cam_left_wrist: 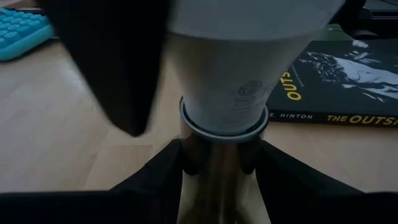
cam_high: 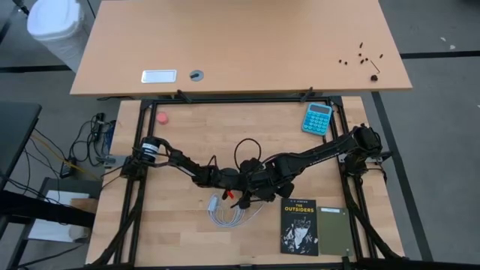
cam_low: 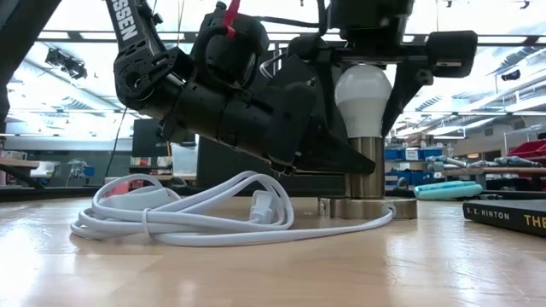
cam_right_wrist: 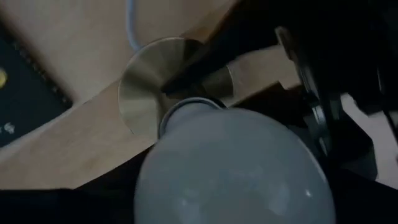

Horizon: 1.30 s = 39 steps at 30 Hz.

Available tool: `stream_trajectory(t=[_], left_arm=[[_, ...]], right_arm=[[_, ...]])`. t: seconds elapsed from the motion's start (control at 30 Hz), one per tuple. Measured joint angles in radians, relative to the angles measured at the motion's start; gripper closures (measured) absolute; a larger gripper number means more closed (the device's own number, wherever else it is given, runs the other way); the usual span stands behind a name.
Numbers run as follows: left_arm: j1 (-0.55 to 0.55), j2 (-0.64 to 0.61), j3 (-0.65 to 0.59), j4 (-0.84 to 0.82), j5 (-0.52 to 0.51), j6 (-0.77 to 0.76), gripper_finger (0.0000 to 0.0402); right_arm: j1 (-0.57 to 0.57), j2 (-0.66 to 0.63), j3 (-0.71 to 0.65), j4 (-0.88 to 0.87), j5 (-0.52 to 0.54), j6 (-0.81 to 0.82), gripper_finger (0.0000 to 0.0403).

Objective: Screw lightbulb
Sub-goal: Remove the white lightbulb into the silver lamp

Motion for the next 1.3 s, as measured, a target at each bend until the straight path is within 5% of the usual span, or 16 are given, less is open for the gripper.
stream_trajectory(t=[0.43,0.77,1.3], left_arm=[[-0.001,-0.002,0.001,-0.002,0.003,0.002,0.0225],[0.000,0.000,0.001,-0.007,-0.001,0.002,0.0225],[0.000,0.001,0.000,-0.012,-0.005,0.002,0.0225]], right_arm=[[0.017,0.001,0.170,-0.159,-0.003,0.172,0.0007],[0.042,-0.001,0.199,-0.291,0.000,0.413,0.0013],[0.020,0.010,0.107,-0.087,-0.025,0.339,0.0022]])
